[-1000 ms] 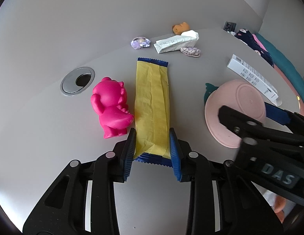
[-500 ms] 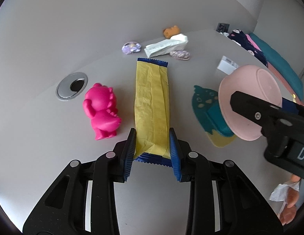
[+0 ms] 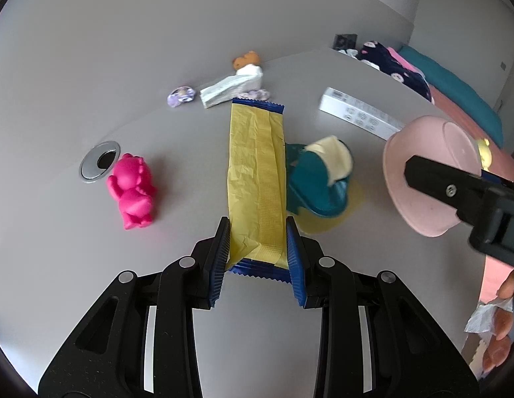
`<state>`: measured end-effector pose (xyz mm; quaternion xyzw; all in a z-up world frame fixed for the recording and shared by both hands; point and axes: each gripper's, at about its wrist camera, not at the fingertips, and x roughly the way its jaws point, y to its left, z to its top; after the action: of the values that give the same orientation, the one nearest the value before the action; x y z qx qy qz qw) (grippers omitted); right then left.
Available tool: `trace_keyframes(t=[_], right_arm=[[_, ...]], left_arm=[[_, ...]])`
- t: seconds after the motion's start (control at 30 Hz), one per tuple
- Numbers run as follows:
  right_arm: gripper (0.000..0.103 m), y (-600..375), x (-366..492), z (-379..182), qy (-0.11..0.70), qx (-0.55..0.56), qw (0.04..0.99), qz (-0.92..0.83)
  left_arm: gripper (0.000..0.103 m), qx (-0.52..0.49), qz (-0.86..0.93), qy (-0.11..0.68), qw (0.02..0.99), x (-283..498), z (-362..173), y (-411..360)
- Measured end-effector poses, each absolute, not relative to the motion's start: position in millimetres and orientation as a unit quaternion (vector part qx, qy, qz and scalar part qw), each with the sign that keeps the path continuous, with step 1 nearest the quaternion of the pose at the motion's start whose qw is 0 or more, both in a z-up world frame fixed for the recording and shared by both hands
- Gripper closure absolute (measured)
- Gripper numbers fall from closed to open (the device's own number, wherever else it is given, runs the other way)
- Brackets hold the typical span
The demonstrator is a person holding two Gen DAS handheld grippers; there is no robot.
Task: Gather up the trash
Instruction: 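Carry the wrapper and bowl to the black bin and open both grippers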
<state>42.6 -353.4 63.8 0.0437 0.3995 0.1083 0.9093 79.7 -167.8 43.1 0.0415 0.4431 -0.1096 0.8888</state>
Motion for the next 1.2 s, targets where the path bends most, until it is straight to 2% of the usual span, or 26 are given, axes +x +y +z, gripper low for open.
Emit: trace_keyframes(t=[0.27, 0.7, 1.2], right_arm=[[0.017, -409.4, 12.2, 79.3, 0.375, 0.077, 0.918, 0.104], [0.017, -521.3, -30.1, 73.5, 0.364, 0.122, 0.922, 0.054], [0.017, -652.2, -72.3, 35.4, 0.370, 0.173, 0.912, -0.044]], left_arm=[[0.071, 0.069, -0.122, 0.427, 0.893, 53.7, 63.2, -201.2], [0.071, 0.112, -0.178, 0.408, 0.888, 12.2, 70.7, -298.4], [0.071, 0.171, -0.274, 0.411, 0.852, -32.4, 45.6, -431.0]])
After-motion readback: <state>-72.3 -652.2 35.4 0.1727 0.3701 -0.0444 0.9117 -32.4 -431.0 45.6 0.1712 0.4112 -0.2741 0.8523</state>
